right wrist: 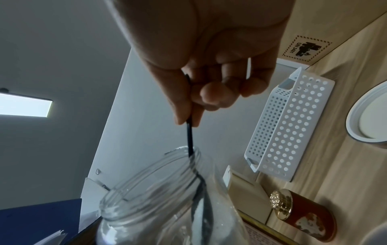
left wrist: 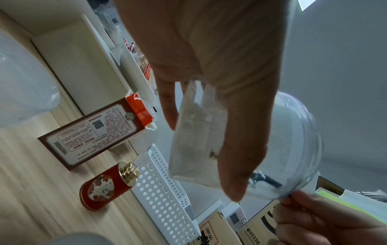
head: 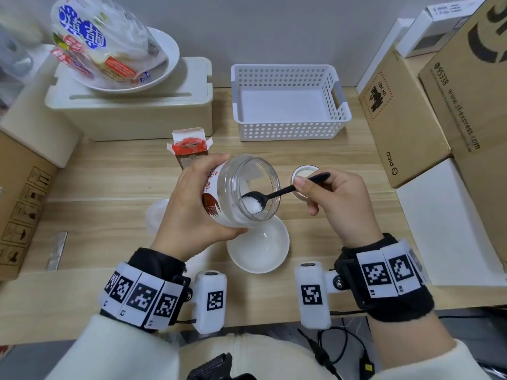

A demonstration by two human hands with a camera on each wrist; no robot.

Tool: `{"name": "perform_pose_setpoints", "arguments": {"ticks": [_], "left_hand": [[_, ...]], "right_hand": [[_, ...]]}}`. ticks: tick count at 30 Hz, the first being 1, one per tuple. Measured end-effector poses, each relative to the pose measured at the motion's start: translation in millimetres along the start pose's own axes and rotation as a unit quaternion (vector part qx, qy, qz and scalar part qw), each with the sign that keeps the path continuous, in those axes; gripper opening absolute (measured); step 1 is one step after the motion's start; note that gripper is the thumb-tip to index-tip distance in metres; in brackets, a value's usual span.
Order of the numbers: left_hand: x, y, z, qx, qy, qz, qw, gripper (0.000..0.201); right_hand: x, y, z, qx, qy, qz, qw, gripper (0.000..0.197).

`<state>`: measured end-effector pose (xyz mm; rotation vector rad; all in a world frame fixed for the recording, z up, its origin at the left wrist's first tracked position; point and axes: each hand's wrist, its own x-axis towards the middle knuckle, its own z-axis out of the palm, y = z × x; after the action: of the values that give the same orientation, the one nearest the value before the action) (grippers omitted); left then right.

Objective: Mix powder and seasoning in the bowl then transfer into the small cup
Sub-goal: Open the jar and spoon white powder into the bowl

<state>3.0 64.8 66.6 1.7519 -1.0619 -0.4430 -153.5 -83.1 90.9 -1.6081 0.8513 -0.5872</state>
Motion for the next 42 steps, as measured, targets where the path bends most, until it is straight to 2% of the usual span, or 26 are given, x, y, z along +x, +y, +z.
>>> {"name": "perform_pose_setpoints", "arguments": {"ticks": [13, 16, 21, 23, 26, 29, 31, 32, 34, 36, 39, 42], "left_hand": [[0.6, -3.8, 1.5, 0.021, -0.013, 0.014, 1.000, 0.092], [0.0, -6.3, 1.2, 0.019, -0.016, 0.010, 1.000, 0.092], [-3.7, -16.6, -0.3, 0.038, -0.021, -0.014, 0.999, 0.092], [-7.3, -22.2, -1.8, 0.040, -0.007, -0.017, 0.999, 0.090], [-12.9, -27.1, -3.8, 0.002, 0.031, -0.040, 0.999, 0.089], [-18.4, -30.8, -4.3, -0.060, 0.075, -0.052, 0.994, 0.089], [-22.0, -34.9, -3.5, -0.075, 0.088, -0.046, 0.992, 0.091], [-23.1, -36.2, -3.4, -0.079, 0.092, -0.041, 0.992, 0.093], [-25.3, -38.8, -1.8, -0.089, 0.092, -0.038, 0.991, 0.094], [-26.9, -39.6, 0.3, -0.100, 0.089, -0.040, 0.990, 0.096], [-27.3, -40.4, 2.2, -0.106, 0.081, -0.043, 0.990, 0.096], [-24.7, -40.0, 3.5, -0.110, 0.080, -0.045, 0.990, 0.095]], "right_hand": [[1.0, 8.4, -0.1, -0.003, 0.023, 0.004, 1.000, 0.024], [2.5, 13.1, 1.0, 0.013, 0.020, 0.028, 0.999, 0.023], [2.3, 34.8, 0.5, 0.143, 0.028, 0.106, 0.984, 0.021], [-1.9, 41.4, -4.4, 0.207, 0.066, 0.091, 0.972, 0.020], [-10.9, 52.7, -13.7, 0.246, 0.107, 0.027, 0.963, 0.016], [-23.0, 77.3, -14.5, 0.170, 0.102, 0.001, 0.980, 0.017], [-31.5, 94.5, -9.4, 0.085, 0.065, -0.027, 0.994, 0.016], [-35.1, 99.8, -6.5, 0.027, 0.034, -0.065, 0.997, 0.012], [-40.4, 110.2, -1.8, -0.108, -0.023, -0.142, 0.984, 0.003], [-42.4, 118.1, -1.3, -0.198, -0.024, -0.184, 0.963, 0.012], [-38.1, 115.9, -6.3, -0.205, -0.007, -0.210, 0.956, 0.010], [-32.2, 104.8, -12.0, -0.179, 0.003, -0.200, 0.963, 0.008]]}}
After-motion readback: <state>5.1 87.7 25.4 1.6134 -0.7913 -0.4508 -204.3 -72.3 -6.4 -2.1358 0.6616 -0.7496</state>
